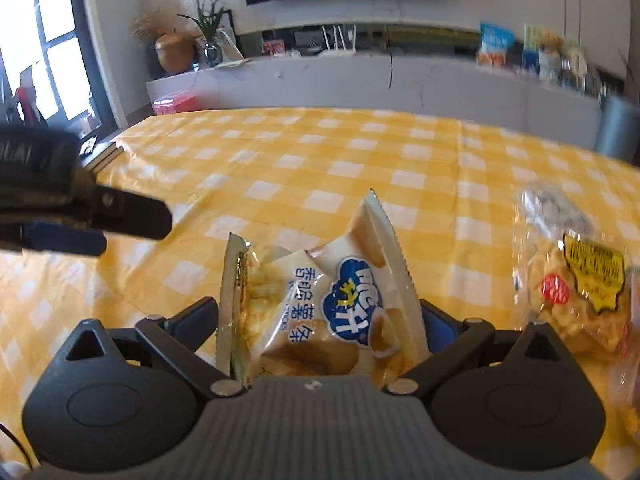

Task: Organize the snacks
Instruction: 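Grasp the white puffed-snack bag with blue logo with the right gripper while the left gripper returns to the table, then grasp the mixed dried-fruit chips bag with the left gripper while the right gripper holds the puffed bag, then carry the chips bag toward the orange box with the left gripper while the right gripper carries the puffed bag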

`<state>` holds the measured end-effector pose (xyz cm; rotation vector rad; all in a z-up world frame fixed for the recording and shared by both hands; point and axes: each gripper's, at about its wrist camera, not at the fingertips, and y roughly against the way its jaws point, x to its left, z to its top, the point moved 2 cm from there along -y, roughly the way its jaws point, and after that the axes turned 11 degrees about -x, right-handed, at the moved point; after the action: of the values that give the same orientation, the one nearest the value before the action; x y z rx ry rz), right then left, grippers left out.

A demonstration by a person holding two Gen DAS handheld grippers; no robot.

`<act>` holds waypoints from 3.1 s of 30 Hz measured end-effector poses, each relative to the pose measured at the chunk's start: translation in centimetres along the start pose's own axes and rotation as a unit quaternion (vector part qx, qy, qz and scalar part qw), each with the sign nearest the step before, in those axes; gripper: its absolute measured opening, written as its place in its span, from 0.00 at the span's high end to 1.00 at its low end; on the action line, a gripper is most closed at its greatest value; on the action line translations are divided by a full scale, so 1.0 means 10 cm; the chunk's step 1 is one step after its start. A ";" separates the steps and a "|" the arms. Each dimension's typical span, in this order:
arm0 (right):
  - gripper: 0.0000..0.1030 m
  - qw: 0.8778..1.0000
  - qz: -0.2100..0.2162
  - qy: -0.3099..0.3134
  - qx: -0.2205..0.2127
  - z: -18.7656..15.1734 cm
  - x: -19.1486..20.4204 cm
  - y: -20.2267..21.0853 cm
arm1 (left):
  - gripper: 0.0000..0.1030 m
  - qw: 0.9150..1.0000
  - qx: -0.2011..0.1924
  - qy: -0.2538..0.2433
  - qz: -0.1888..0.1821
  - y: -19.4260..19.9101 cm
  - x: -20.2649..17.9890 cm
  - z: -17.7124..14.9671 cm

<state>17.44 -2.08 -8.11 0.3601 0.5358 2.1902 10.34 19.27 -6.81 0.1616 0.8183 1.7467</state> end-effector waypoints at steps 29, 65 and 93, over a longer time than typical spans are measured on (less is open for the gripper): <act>0.40 0.993 -0.076 -0.087 -0.038 -0.09 -0.51 1.35 | 0.11 0.986 -0.066 -0.094 -0.118 0.50 -1.12 -0.08; 0.40 0.961 -0.141 -0.230 0.052 -0.66 -1.26 1.61 | 0.10 0.911 0.208 -0.336 -0.121 -0.72 -3.25 -0.91; 0.43 0.963 -0.138 -0.226 0.055 -0.68 -1.25 1.59 | 0.35 0.914 0.221 -0.277 -0.199 -0.27 -2.77 -0.52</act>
<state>11.59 -22.59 -7.09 0.7744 0.4214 1.7391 19.51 -7.35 -4.18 0.7103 0.7403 1.0286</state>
